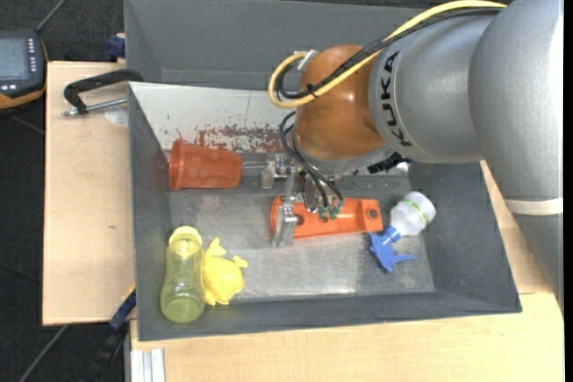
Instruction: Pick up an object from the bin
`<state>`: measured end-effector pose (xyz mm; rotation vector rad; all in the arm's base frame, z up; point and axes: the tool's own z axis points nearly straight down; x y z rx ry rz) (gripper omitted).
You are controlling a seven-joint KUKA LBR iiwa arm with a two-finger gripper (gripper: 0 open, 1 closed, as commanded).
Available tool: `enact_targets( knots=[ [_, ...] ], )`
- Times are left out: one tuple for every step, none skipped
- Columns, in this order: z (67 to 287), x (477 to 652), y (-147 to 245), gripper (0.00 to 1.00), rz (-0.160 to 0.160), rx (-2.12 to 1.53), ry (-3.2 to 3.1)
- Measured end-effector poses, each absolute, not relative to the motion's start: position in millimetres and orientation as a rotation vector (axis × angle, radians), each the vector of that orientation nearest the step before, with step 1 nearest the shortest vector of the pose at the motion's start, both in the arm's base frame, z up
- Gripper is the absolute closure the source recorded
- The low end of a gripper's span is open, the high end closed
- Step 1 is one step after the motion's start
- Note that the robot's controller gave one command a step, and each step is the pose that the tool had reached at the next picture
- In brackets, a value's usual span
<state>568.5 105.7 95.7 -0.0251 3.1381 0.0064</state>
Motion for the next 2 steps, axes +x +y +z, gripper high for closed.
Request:
enact_targets(
  knots=[
    [68, 560.3, 76, 0.0, 0.0, 0.011, 3.147],
    [114, 549.8, 33, 1.0, 0.009, 0.09, 3.135]
  ],
)
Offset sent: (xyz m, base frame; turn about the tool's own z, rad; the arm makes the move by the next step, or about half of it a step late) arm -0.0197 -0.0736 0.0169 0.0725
